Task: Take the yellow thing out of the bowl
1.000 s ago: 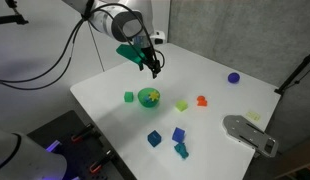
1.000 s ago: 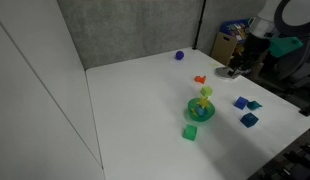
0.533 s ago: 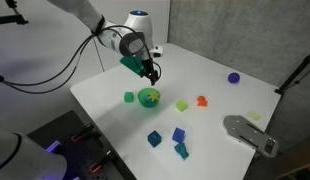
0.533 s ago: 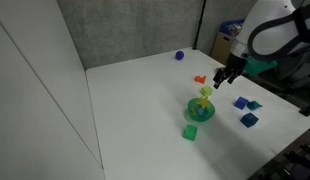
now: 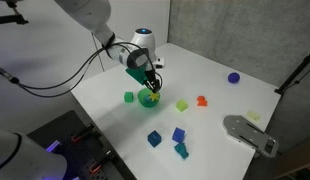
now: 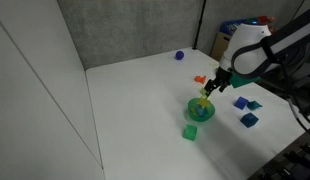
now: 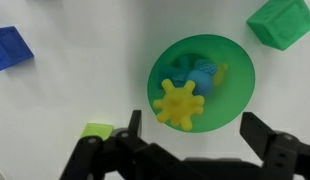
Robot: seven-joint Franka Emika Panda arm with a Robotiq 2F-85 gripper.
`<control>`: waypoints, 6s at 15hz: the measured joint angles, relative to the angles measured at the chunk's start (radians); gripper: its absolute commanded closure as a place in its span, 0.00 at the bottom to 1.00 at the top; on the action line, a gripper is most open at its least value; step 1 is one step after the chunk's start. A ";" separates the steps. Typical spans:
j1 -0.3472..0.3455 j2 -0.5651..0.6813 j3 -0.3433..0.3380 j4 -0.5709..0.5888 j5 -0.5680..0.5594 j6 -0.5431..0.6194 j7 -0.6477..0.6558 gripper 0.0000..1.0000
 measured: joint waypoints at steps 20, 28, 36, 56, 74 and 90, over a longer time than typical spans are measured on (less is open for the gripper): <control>0.041 0.249 -0.034 0.183 0.002 0.047 0.045 0.68; 0.044 0.221 -0.038 0.187 0.003 0.003 0.045 0.85; -0.019 0.075 -0.055 0.177 0.020 -0.090 0.033 0.86; -0.122 0.160 -0.351 0.013 -0.094 0.201 0.016 0.86; -0.134 0.200 -0.244 -0.020 0.041 0.367 0.017 0.86; -0.141 0.228 -0.263 -0.099 0.061 0.515 0.018 0.12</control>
